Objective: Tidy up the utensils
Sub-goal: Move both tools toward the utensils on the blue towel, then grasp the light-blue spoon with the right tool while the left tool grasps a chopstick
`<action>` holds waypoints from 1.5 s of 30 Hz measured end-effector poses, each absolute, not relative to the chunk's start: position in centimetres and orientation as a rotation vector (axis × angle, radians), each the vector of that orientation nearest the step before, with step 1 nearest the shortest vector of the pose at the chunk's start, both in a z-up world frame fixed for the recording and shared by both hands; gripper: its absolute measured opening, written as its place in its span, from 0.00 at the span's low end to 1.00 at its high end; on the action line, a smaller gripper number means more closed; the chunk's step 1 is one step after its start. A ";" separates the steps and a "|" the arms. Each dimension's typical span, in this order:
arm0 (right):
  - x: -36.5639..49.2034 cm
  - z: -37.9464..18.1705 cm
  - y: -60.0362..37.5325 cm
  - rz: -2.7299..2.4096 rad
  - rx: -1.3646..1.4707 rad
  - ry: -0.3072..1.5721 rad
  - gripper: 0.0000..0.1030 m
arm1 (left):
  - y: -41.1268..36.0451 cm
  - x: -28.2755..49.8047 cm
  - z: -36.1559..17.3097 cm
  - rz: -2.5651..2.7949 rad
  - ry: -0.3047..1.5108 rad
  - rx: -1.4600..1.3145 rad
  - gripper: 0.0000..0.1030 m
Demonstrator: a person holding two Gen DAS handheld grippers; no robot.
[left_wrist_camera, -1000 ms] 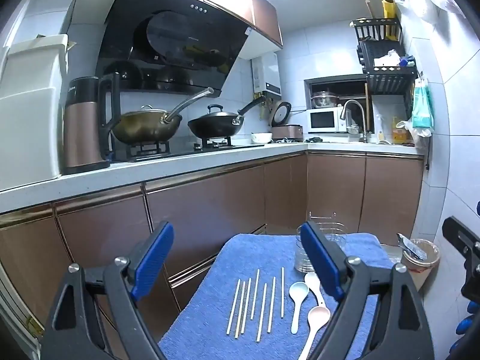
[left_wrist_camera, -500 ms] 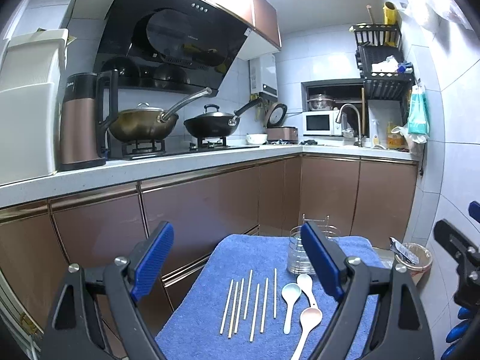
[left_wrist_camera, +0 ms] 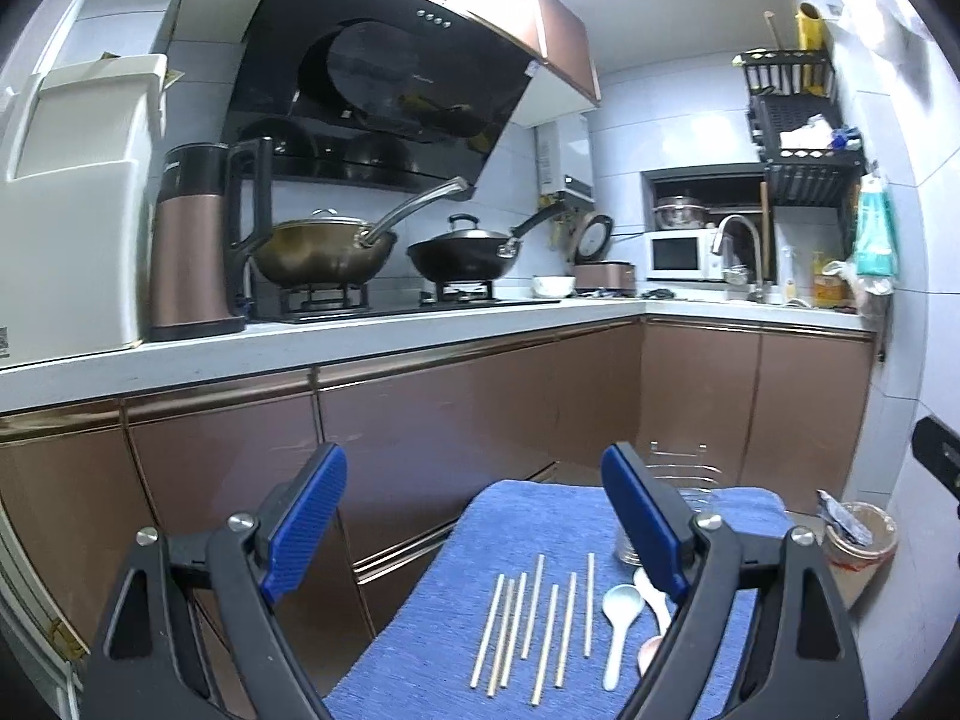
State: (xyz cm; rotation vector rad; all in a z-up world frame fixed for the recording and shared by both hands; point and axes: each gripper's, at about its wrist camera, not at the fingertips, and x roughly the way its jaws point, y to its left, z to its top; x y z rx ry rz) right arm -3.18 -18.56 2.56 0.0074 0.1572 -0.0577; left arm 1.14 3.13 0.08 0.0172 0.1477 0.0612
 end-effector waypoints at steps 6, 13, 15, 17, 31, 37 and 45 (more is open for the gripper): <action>-0.9 1.5 -18.9 -0.054 0.008 0.192 1.00 | 3.7 3.2 -0.6 0.104 0.168 -0.003 0.84; 2.6 -0.5 -20.1 -0.052 0.028 0.266 1.00 | 4.3 7.4 -2.6 0.091 0.270 -0.018 0.84; 4.0 -1.4 -20.7 -0.046 0.038 0.301 1.00 | 4.6 9.0 -3.6 0.075 0.330 -0.024 0.84; 5.2 -2.4 -21.1 -0.035 0.051 0.335 1.00 | 5.0 10.7 -4.7 0.054 0.395 -0.041 0.84; 16.5 -14.8 -21.5 0.211 0.176 0.747 0.47 | 7.9 20.2 -12.5 -0.021 0.704 -0.099 0.83; 20.5 -19.1 -20.2 0.356 0.210 0.890 0.29 | 7.9 23.2 -15.3 -0.061 0.807 -0.109 0.83; 24.6 -22.2 -19.5 0.413 0.235 0.989 0.25 | 6.6 27.2 -16.9 -0.156 0.921 -0.125 0.79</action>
